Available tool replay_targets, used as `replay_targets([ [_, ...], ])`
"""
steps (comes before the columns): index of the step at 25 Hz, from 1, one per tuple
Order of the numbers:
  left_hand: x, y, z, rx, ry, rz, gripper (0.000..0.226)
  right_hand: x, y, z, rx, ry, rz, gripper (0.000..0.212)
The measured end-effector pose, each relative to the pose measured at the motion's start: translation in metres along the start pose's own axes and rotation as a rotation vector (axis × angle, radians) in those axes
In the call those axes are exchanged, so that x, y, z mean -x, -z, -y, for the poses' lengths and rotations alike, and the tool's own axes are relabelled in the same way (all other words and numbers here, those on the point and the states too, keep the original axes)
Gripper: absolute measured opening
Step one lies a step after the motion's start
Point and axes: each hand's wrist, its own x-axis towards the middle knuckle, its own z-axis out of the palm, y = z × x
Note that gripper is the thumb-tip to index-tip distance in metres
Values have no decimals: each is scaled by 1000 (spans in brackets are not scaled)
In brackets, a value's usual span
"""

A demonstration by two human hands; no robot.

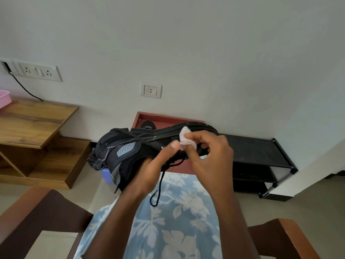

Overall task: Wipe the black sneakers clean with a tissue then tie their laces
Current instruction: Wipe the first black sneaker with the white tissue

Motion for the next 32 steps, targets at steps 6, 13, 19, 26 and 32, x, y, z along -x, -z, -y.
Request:
replay_targets([
  [6,-3,6,-2,82,-3,-40,86,7,-7,18,-142,40,171,17],
  [13,-8,9,1,44,-21,28,123,12,-15,28,-190,104,206,16],
  [19,-8,9,3,102,-26,29,103,3,-18,19,63,134,-52,18],
  [26,-5,8,-6,19,-67,40,114,13,-14,38,-284,113,264,20],
  [32,-4,9,-6,86,-42,21,87,0,-22,21,171,137,-201,17],
])
